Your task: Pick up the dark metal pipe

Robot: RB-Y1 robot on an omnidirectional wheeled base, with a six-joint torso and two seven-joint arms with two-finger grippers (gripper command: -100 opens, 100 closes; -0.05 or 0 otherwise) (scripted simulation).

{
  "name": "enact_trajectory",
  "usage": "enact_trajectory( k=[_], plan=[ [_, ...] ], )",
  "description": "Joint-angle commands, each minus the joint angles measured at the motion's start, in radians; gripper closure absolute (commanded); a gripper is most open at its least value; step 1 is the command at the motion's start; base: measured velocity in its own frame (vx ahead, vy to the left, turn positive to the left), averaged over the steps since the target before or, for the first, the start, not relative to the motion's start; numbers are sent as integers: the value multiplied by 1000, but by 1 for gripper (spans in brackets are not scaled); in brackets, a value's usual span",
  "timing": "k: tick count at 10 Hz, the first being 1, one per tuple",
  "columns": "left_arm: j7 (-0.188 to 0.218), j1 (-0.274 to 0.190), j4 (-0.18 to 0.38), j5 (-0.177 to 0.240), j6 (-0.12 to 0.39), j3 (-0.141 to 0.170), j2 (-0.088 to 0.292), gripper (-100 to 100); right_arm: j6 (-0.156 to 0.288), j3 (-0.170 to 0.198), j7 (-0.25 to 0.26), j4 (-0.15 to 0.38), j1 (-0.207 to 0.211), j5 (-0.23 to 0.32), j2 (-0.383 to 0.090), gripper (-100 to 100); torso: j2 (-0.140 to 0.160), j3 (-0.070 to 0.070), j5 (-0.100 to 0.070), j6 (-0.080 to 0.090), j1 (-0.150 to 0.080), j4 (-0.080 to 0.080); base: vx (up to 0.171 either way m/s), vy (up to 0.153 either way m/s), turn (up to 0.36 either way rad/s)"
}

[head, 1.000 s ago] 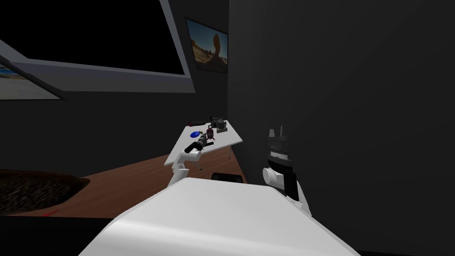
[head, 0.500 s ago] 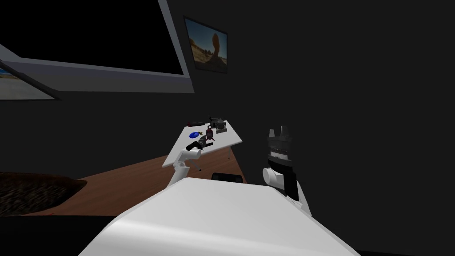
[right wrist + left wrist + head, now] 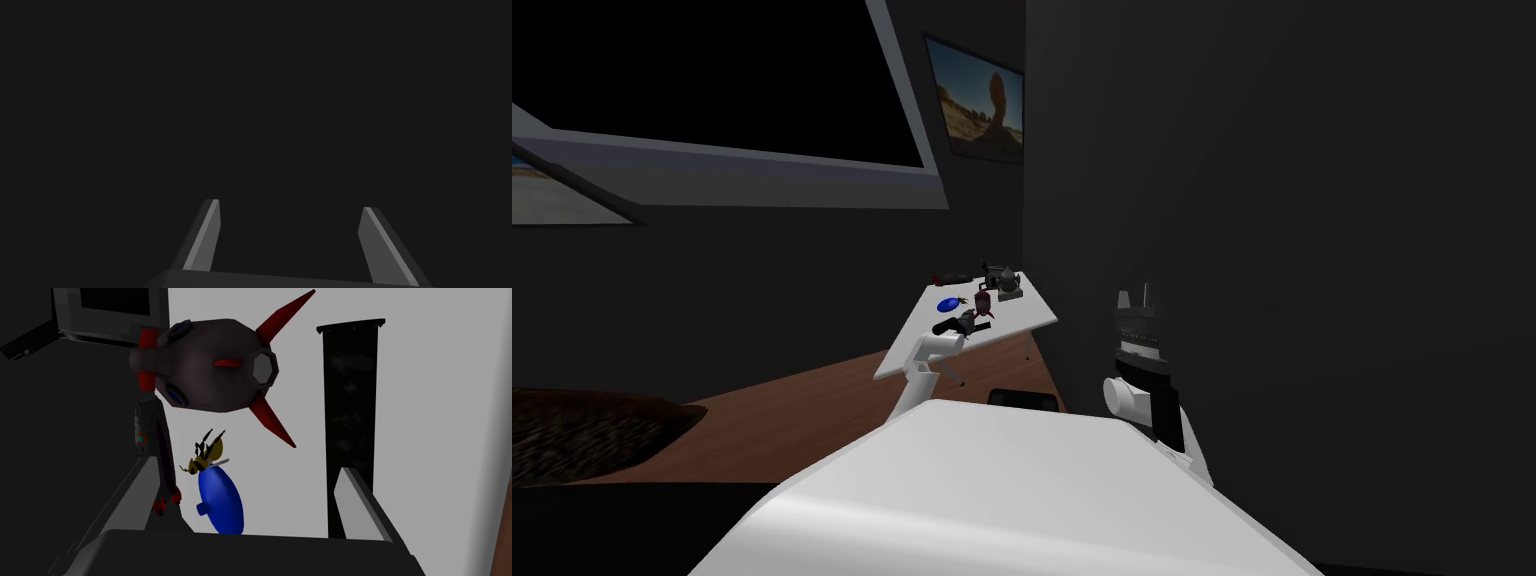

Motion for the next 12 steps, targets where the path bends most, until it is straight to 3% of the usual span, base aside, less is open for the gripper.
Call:
enact_trajectory(
  k=[1,2,12],
  plan=[
    [9,-16,24,-2,50,14,0,-100,0,0,0,0,0,0,0,0,0,0,0,0,0,0,41,-13,26],
    [9,-16,24,-2,56,14,0,-100,0,0,0,0,0,0,0,0,-1,0,0,0,0,0,35,-13,15],
    [59,-81,150,-27,334,108,-16,-100,0,0,0,0,0,0,0,0,-4,-2,0,0,0,-1,67,-13,59]
  ],
)
